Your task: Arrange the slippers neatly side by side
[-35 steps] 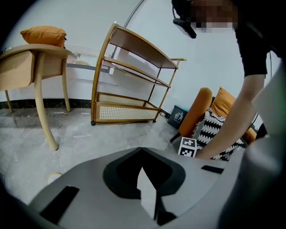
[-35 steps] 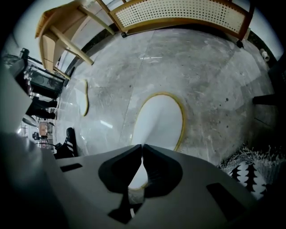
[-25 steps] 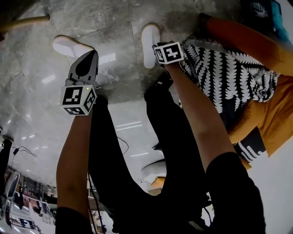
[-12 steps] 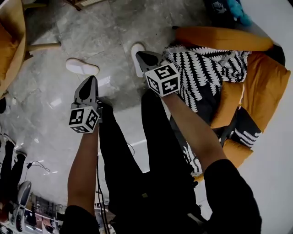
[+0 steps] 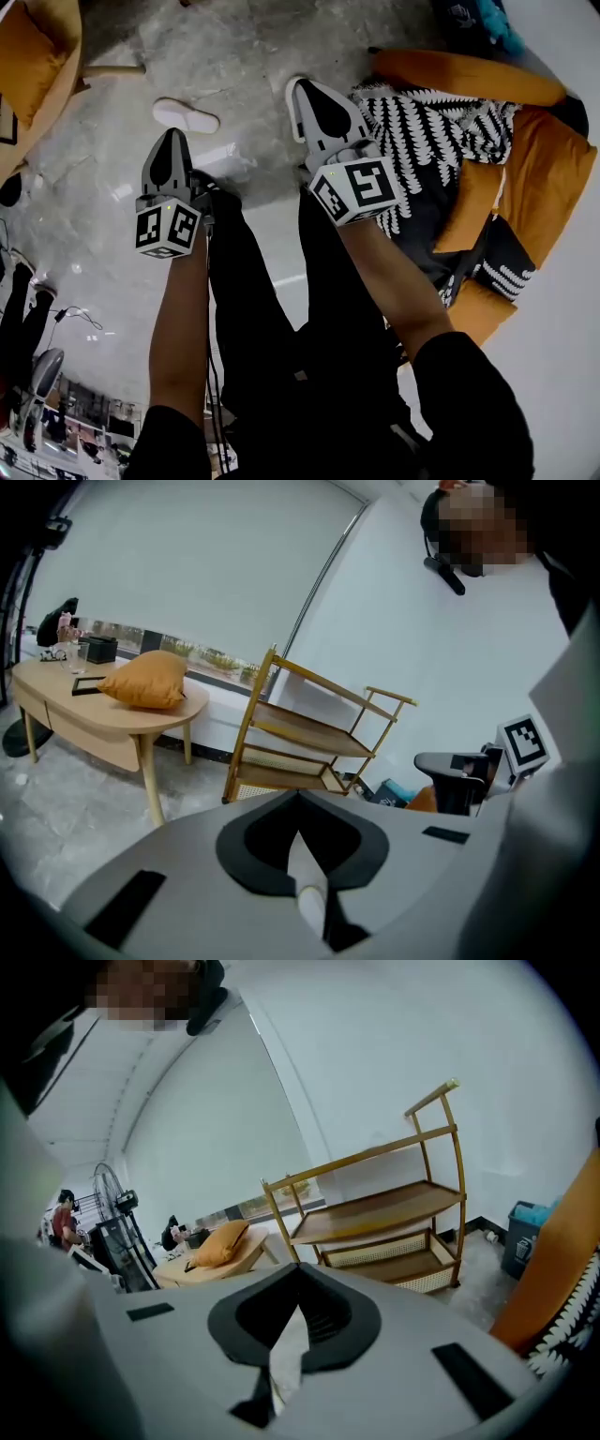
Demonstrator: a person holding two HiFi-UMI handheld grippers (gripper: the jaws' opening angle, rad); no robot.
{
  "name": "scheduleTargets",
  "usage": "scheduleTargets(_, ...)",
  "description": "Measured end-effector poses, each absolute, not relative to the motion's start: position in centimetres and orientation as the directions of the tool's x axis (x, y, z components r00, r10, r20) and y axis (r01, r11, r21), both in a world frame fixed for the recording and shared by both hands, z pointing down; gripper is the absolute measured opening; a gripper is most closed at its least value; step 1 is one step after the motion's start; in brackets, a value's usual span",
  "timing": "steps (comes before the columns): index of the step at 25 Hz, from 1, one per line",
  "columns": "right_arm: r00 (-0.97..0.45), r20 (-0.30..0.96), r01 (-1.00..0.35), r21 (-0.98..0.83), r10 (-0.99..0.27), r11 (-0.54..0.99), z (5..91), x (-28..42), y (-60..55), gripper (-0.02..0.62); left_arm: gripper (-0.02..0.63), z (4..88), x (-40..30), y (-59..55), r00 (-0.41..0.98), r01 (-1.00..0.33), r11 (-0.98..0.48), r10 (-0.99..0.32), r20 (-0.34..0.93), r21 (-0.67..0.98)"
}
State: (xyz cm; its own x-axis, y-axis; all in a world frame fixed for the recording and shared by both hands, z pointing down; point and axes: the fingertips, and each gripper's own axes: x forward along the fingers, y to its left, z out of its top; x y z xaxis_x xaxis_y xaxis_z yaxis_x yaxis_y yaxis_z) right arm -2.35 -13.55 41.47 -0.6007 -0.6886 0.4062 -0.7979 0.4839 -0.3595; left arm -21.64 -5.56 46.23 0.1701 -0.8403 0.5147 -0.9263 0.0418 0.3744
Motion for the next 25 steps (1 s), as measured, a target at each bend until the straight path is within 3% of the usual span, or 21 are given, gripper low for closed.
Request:
scheduleTargets(3,-0.590,0.418,-0.806,-0.350,-0.691,0.478,42.1,-1.4,-13.9,0.032,0.015,47.5,-22.7,-6.0,0.134,-0.927,0.081,-0.841,0.524,0.367)
scheduleTargets(5,-0.596,0.426,-0.802,-0.353,-0.681,0.481,42.8,-1.2,-13.9,0.032,0.015,49.7,-24.6,-5.2,0.076,-0.901,0.188,-0.820,0.568,0.391)
scheduleTargets(13,-0.628,0.445,-0.778,-0.396,-0.639,0.488,47.1,-2.0,-13.5,0.032,0.020,61.6,-31.1,0.2,-0.033,-0.833,0.449,-0.626,0.779,0.325)
scheduleTargets(14,-0.626,0.447,-0.779,-0.398,-0.640,0.484,47.9,-2.0,-13.5,0.032,0.044,63.3,-31.7,0.8,-0.041,-0.822,0.476,-0.598,0.800,0.314)
scheduleTargets(16,-0.619,0.451,-0.784,-0.402,-0.643,0.473,50.0,-1.9,-13.5,0.032,0.115,66.5,-32.3,1.6,-0.034,-0.817,0.497,-0.546,0.837,0.291)
scheduleTargets(25,-0.608,0.473,-0.792,-0.413,-0.638,0.449,59.6,-1.3,-13.0,0.032,0.166,82.4,-33.6,4.0,0.001,-0.827,0.520,-0.377,0.926,0.212)
